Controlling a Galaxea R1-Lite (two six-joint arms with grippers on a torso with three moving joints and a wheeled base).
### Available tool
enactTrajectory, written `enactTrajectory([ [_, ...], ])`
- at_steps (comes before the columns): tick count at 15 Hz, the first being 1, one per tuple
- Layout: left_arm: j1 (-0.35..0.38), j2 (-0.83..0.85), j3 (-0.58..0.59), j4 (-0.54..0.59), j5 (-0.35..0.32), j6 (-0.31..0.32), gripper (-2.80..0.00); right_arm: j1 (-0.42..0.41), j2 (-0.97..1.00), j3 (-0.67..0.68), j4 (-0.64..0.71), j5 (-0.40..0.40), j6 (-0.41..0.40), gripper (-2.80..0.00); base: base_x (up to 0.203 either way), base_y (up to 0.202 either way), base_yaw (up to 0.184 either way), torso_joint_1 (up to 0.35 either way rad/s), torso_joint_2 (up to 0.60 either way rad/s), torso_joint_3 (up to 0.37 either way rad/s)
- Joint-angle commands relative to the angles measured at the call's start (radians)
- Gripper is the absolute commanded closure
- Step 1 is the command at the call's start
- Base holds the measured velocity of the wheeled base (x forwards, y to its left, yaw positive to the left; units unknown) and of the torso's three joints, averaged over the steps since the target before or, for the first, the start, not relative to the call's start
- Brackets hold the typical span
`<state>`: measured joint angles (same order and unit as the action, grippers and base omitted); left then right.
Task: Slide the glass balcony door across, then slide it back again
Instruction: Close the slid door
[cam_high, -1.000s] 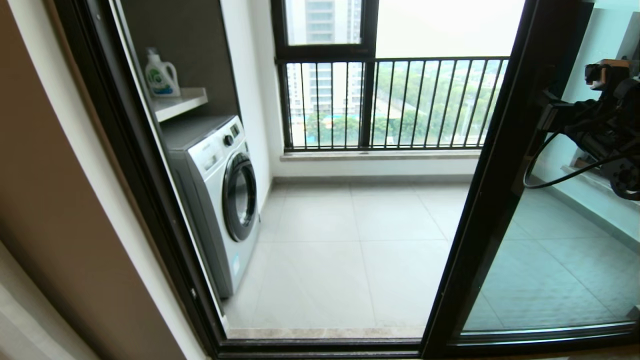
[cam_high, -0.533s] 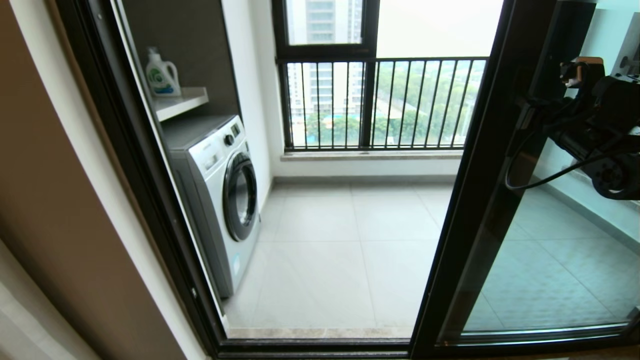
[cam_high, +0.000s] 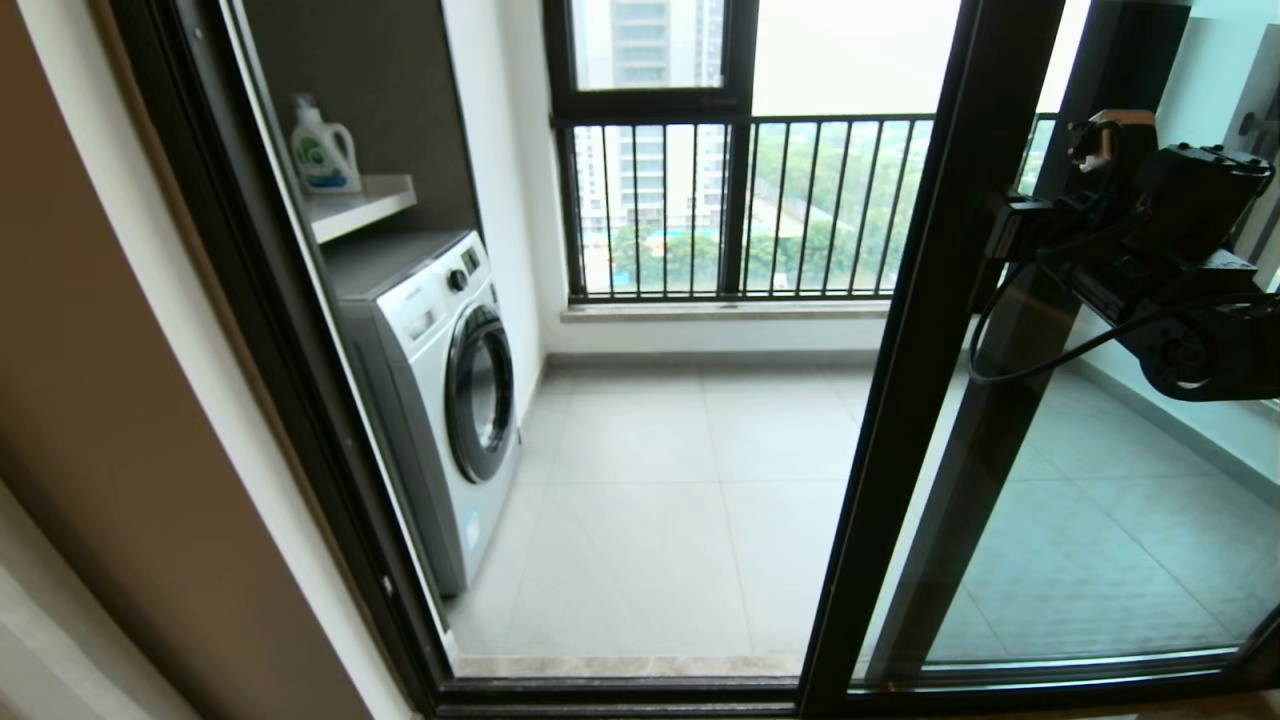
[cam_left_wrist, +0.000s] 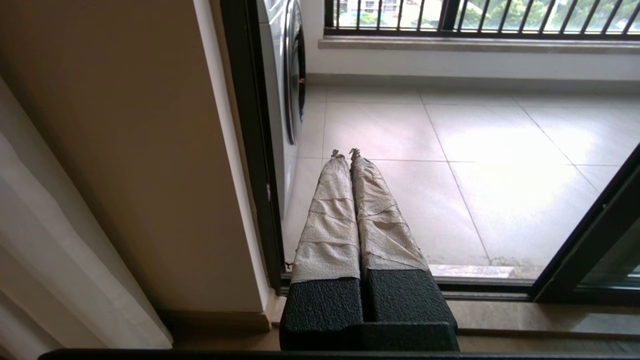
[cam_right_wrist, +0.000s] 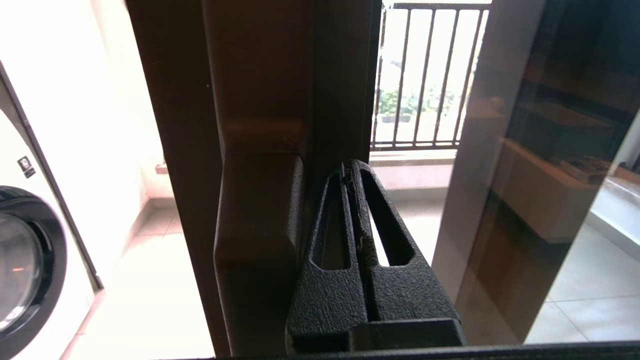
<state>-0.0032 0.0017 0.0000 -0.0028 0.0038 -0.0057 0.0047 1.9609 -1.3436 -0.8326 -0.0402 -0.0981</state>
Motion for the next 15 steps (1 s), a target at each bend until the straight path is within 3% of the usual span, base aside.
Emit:
enactTrajectory([
  [1, 0.000, 0.001, 0.000, 0.000, 0.001, 0.000, 0.00, 0.028, 0.000, 0.000, -0.004, 0.000, -0.002, 0.00, 0.000, 0.000, 0.000, 0.000, 0.00, 0.000],
  [15, 0.000, 0.000, 0.000, 0.000, 0.001, 0.000, 0.00, 0.229, 0.025, -0.003, -0.003, -0.099, -0.017, 0.00, 0.000, 0.000, 0.000, 0.000, 0.00, 0.000],
])
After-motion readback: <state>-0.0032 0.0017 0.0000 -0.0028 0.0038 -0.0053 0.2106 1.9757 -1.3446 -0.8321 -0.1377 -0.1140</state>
